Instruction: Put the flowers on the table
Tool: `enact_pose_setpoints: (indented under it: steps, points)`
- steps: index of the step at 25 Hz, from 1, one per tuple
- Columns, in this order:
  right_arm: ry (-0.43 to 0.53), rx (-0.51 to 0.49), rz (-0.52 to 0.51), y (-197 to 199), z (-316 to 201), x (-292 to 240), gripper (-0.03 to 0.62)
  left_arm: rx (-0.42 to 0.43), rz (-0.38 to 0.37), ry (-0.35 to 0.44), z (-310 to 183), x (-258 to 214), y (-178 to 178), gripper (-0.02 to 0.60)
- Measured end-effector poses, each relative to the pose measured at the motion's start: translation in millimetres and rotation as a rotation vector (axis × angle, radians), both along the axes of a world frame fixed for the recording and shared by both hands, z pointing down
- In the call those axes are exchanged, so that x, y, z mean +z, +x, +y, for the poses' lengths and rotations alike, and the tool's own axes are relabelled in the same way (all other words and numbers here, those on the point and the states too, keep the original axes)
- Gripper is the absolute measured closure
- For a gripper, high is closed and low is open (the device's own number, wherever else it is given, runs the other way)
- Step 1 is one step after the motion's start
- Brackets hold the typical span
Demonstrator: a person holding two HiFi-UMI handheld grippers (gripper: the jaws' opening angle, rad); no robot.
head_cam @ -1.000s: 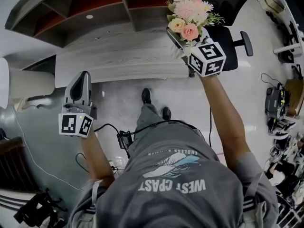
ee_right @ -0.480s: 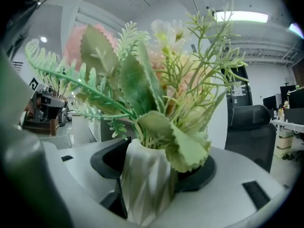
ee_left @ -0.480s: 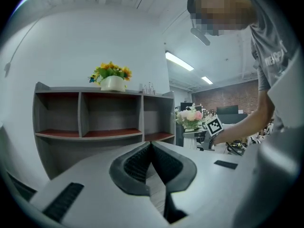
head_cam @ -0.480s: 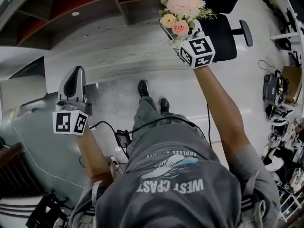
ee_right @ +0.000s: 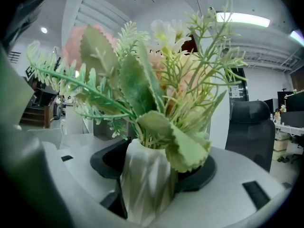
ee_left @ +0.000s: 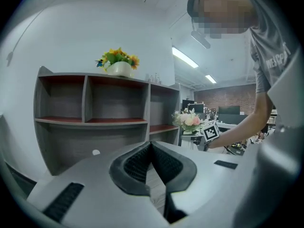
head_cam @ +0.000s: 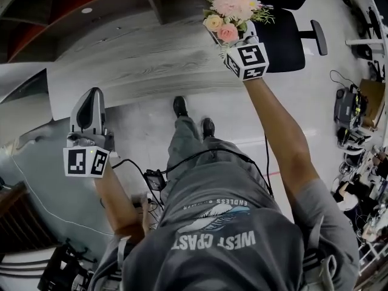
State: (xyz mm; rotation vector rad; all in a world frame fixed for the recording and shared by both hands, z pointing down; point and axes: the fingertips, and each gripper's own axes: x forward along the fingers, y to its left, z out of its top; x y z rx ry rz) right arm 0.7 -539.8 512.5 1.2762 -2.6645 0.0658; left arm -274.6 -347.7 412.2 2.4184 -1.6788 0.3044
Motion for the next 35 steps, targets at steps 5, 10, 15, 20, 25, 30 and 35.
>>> enact_pose_setpoints:
  steps: [5,10,15,20,25,30,35]
  points:
    - [-0.019,0.018,0.010,1.0,-10.8,26.8,0.301,-0.008,0.007,-0.029,-4.0,15.1,-4.1,0.566]
    - [-0.026,0.026,0.026,-0.6,-19.3,46.4,0.300,-0.003,0.007,-0.058,-10.0,27.5,-7.6,0.565]
    - [-0.020,0.028,0.034,1.0,-25.1,58.6,0.299,0.004,0.008,-0.074,-18.4,35.9,-7.7,0.565]
    - [-0.014,0.025,0.038,-0.3,-23.9,64.4,0.298,0.007,0.008,-0.088,-21.6,41.1,-9.2,0.565]
    - [-0.005,0.015,0.041,-2.2,-20.8,64.9,0.295,0.011,0.009,-0.087,-23.9,39.8,-8.3,0.565]
    - [0.001,0.003,0.055,-4.0,-16.9,68.2,0.290,0.011,0.009,-0.084,-22.6,39.6,-8.1,0.566]
    - [-0.004,-0.021,0.072,-6.8,-16.9,69.0,0.284,0.007,0.008,-0.083,-24.1,37.5,-7.6,0.566]
